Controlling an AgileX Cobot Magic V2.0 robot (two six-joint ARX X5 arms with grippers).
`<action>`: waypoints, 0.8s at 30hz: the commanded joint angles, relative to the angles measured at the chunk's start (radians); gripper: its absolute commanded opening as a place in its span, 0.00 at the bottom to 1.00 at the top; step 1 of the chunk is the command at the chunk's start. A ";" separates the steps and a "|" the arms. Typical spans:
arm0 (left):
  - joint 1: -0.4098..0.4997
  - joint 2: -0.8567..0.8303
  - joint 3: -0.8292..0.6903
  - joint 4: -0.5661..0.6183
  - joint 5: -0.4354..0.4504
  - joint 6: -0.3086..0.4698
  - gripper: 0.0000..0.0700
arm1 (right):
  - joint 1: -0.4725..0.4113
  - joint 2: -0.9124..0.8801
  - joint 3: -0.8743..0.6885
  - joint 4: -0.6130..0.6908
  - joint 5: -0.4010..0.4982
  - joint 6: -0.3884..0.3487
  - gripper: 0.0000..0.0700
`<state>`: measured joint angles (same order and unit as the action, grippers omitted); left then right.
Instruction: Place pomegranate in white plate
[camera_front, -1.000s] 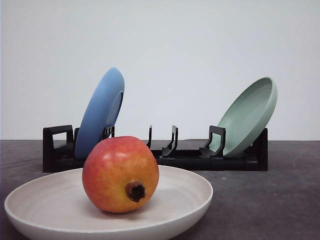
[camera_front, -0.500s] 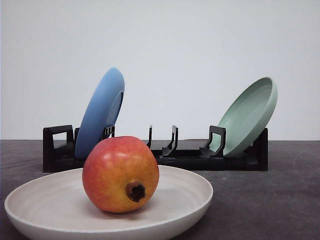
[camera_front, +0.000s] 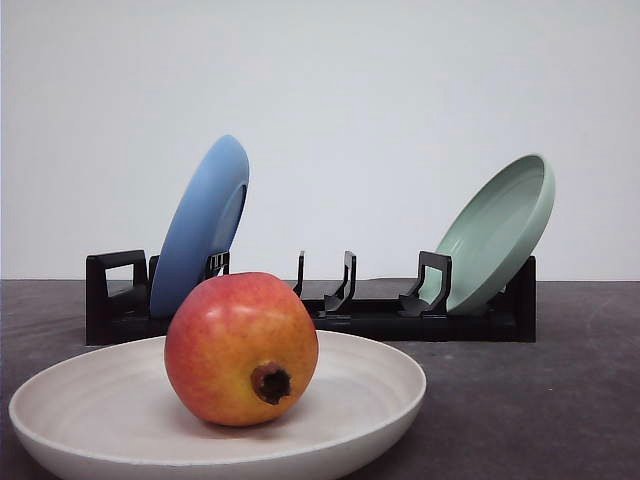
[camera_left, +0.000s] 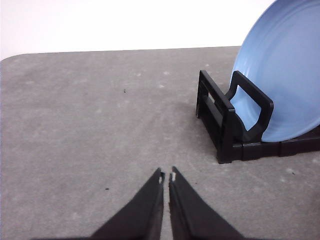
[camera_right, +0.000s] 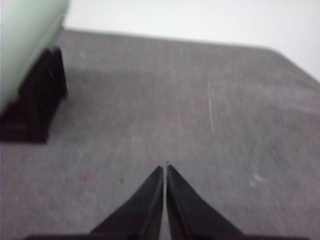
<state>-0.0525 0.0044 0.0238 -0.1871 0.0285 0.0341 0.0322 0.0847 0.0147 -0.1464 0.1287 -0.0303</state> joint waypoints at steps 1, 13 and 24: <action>0.001 -0.002 -0.012 0.000 -0.002 0.010 0.00 | -0.007 -0.022 -0.003 -0.011 0.003 -0.006 0.00; 0.001 -0.002 -0.012 0.000 -0.002 0.010 0.00 | -0.017 -0.081 -0.003 -0.023 -0.024 0.003 0.00; 0.001 -0.002 -0.012 0.000 -0.002 0.010 0.00 | -0.017 -0.081 -0.003 -0.011 -0.023 0.003 0.00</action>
<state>-0.0525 0.0044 0.0238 -0.1869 0.0284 0.0341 0.0174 0.0036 0.0151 -0.1608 0.1060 -0.0299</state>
